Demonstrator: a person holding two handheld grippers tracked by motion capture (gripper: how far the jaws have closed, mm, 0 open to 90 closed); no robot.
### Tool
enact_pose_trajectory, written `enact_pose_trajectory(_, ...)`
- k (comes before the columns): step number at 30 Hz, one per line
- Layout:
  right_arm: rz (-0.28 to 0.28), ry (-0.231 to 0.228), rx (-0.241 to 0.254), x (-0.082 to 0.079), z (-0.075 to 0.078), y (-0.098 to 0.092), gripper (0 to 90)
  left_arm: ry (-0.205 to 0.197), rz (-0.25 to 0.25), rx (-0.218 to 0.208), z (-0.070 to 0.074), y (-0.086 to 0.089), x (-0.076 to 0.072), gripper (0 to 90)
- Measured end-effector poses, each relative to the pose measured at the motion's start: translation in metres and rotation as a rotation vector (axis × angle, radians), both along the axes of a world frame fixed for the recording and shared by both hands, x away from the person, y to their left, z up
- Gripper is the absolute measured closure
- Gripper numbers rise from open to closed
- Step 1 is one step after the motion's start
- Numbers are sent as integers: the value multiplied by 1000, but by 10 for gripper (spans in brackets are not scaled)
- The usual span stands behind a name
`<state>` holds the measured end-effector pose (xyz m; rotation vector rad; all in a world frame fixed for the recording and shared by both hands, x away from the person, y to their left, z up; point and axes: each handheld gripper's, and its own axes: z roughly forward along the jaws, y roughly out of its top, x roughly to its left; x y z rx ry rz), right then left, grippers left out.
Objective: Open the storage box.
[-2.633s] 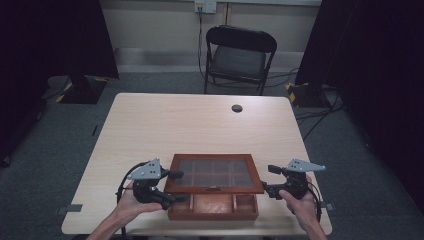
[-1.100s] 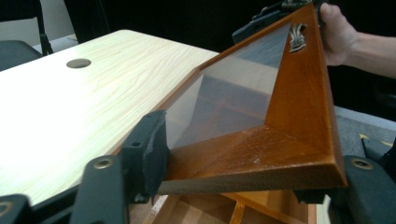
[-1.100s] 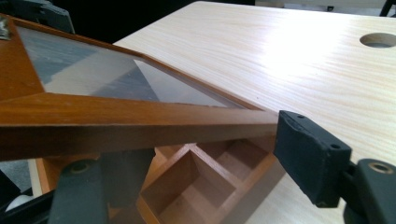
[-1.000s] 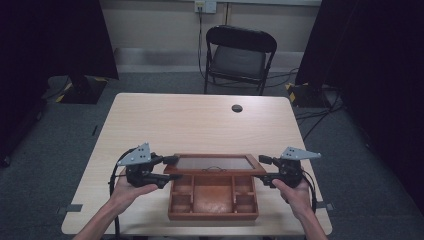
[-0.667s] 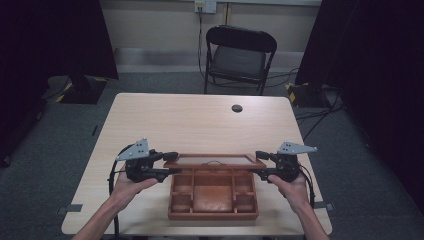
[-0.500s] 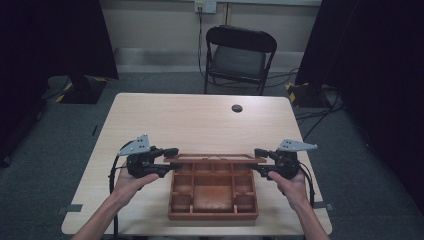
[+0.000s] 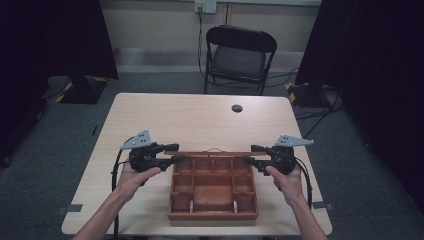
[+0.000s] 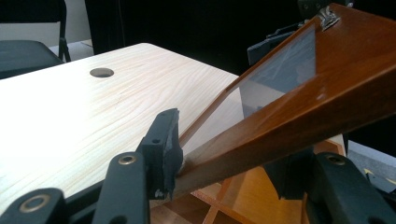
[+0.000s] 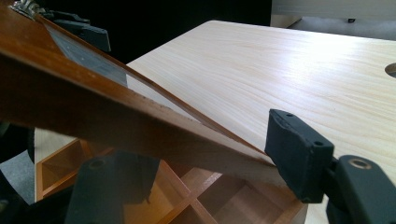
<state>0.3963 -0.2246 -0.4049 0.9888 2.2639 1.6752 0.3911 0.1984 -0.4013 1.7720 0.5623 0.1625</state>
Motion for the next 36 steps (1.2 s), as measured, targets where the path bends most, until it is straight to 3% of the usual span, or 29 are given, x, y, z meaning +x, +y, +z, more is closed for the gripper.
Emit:
enact_pose_trajectory(7,-6,-6,5,2,3,-1,359,8,5,-10,-2,1,3,491)
enact_pose_trajectory(14,0,-8,14,5,5,-1,395,26,23,35,1,-1,11,469)
enact_pose_trajectory(20,-2,-15,18,11,8,0,424,23,36,23,0,-2,17,526)
enact_pose_trajectory(25,-4,-15,40,15,6,-1,438,26,46,28,-1,-1,21,545)
enact_pose_trajectory(28,-8,-15,38,20,6,-1,452,7,59,51,2,-2,25,560)
enact_pose_trajectory(36,-14,-13,43,31,3,2,461,15,74,43,2,-2,33,575)
